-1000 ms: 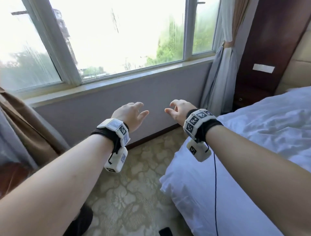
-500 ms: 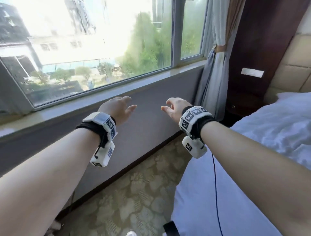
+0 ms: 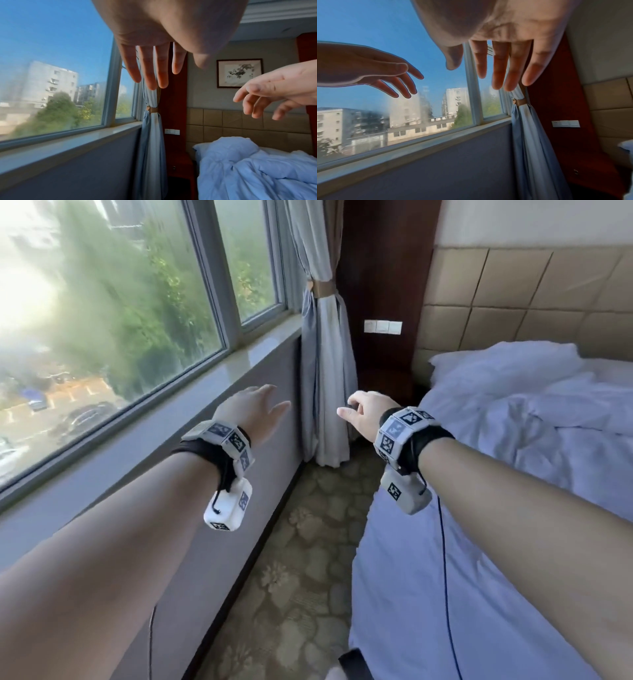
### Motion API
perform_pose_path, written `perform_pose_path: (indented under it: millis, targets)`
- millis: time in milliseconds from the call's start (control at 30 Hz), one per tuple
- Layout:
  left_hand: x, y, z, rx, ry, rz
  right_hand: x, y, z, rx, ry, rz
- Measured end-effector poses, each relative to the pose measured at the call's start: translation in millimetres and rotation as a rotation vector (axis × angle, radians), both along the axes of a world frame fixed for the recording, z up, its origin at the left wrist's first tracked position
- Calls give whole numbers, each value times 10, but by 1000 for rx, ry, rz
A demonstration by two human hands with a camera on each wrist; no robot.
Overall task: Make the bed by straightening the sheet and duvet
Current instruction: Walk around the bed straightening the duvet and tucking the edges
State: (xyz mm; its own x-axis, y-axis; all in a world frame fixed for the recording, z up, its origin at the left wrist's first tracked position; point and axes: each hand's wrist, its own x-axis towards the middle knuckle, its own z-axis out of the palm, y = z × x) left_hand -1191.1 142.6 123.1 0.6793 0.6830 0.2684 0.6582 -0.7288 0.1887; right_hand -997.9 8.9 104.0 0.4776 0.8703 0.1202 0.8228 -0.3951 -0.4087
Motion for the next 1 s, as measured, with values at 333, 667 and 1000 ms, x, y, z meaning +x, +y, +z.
perform_pose_path:
  millis: [333, 667, 1000]
  targets:
    - [1881, 2037, -284, -38, 105, -112, 1647, 1868, -475, -15, 69, -146]
    - [4289, 3345, -14, -60, 55, -337, 3675, 2825, 1, -14, 22, -356]
    - [7179, 4553, -75, -2, 53, -595, 5809, 3500, 24, -58, 32, -692]
